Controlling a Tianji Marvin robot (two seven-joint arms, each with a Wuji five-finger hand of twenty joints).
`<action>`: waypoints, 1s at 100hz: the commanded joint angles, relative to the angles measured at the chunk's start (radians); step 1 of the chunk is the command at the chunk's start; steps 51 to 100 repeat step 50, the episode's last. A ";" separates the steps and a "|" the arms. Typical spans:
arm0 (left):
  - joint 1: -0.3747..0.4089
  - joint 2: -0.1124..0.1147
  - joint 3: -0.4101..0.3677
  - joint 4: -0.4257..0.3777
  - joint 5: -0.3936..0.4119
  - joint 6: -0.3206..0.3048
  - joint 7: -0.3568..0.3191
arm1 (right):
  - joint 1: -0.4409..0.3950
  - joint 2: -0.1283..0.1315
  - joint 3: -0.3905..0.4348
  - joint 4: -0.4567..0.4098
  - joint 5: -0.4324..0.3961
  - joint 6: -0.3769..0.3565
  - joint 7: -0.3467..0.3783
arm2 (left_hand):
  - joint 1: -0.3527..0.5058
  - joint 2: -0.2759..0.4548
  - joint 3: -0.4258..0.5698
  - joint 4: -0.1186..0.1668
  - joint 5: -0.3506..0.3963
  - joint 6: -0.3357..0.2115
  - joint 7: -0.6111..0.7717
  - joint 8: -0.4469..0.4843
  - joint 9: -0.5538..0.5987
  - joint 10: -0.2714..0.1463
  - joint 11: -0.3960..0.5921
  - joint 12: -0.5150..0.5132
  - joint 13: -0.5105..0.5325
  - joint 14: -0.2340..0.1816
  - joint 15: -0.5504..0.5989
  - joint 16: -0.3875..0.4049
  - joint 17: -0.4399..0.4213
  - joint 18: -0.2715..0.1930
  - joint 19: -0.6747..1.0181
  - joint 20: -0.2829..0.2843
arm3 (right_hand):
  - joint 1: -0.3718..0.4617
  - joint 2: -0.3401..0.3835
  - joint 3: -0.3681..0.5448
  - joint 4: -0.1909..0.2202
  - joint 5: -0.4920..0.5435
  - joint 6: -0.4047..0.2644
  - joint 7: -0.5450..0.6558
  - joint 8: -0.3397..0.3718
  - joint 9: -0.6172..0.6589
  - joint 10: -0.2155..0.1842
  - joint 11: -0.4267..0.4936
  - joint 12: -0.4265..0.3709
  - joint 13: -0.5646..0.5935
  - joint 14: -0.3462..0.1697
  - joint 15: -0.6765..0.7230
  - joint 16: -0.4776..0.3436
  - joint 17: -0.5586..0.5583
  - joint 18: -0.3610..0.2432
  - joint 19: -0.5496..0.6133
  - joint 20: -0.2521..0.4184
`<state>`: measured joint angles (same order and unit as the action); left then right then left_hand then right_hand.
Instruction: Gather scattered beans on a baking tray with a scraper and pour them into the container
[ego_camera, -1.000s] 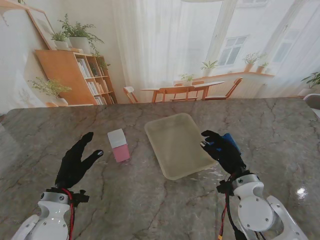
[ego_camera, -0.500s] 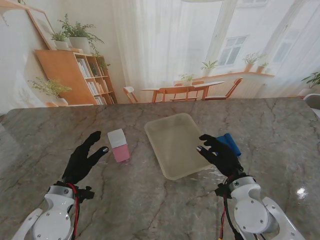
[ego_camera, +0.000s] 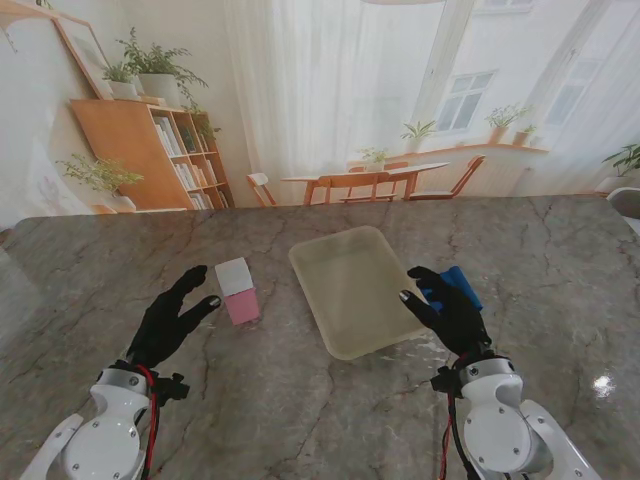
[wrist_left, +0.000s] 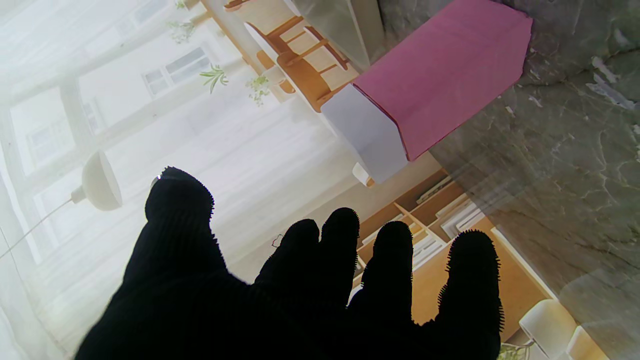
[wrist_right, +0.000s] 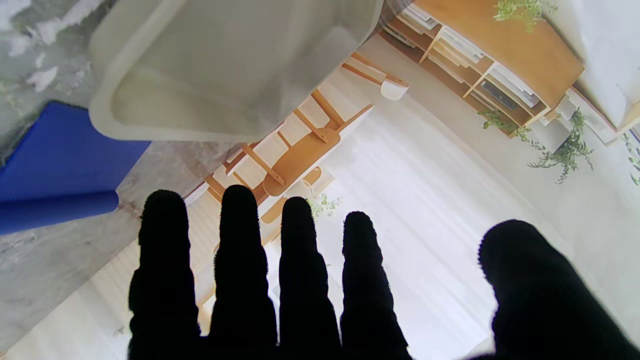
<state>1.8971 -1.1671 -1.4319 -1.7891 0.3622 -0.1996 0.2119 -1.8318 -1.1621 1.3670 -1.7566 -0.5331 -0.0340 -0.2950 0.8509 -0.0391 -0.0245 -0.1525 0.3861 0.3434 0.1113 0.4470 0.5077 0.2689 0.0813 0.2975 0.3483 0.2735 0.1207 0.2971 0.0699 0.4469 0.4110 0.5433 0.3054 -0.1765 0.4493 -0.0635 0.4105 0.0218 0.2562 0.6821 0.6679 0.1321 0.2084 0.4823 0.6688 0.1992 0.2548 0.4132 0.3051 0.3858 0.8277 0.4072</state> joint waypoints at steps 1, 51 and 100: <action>0.004 0.001 0.002 -0.001 -0.003 0.005 -0.007 | -0.002 -0.002 0.000 -0.001 0.009 -0.002 0.026 | -0.006 0.032 -0.011 0.120 0.024 -0.012 -0.007 0.002 0.015 -0.024 -0.007 0.001 0.016 -0.002 -0.004 0.009 0.007 0.021 0.004 0.035 | -0.001 0.002 -0.016 0.015 -0.009 -0.005 0.001 -0.006 0.003 -0.003 -0.006 -0.001 -0.018 -0.002 0.004 0.011 -0.015 -0.021 -0.008 0.006; 0.003 0.003 0.003 0.002 0.002 -0.005 -0.012 | -0.005 -0.003 0.006 -0.001 0.001 -0.002 0.016 | -0.002 0.031 -0.011 0.120 0.032 -0.009 -0.004 0.003 0.011 -0.025 -0.008 0.000 0.023 0.000 0.000 0.011 0.010 0.026 0.011 0.045 | -0.018 -0.010 0.030 0.010 -0.007 -0.007 0.003 -0.007 0.005 -0.005 -0.006 -0.002 -0.020 -0.003 0.010 0.008 -0.021 -0.029 -0.006 0.003; 0.003 0.003 0.003 0.002 0.002 -0.005 -0.012 | -0.005 -0.003 0.006 -0.001 0.001 -0.002 0.016 | -0.002 0.031 -0.011 0.120 0.032 -0.009 -0.004 0.003 0.011 -0.025 -0.008 0.000 0.023 0.000 0.000 0.011 0.010 0.026 0.011 0.045 | -0.018 -0.010 0.030 0.010 -0.007 -0.007 0.003 -0.007 0.005 -0.005 -0.006 -0.002 -0.020 -0.003 0.010 0.008 -0.021 -0.029 -0.006 0.003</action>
